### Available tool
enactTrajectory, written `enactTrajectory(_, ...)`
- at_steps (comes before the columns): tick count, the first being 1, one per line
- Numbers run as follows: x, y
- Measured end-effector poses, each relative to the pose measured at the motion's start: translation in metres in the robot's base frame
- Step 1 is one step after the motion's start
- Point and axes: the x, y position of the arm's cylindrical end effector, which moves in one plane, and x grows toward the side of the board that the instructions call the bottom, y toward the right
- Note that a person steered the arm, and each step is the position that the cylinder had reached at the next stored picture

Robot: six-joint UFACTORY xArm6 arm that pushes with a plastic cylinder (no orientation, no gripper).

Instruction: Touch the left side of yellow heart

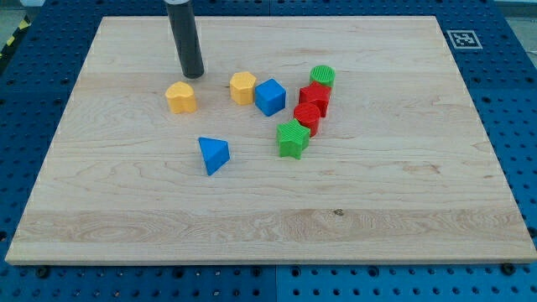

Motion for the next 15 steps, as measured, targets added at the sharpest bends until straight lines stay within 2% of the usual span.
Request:
enactTrajectory(11, -0.03, -0.015)
enactTrajectory(12, -0.027, -0.016)
enactTrajectory(13, 0.008, -0.036)
enactTrajectory(15, 0.04, -0.035)
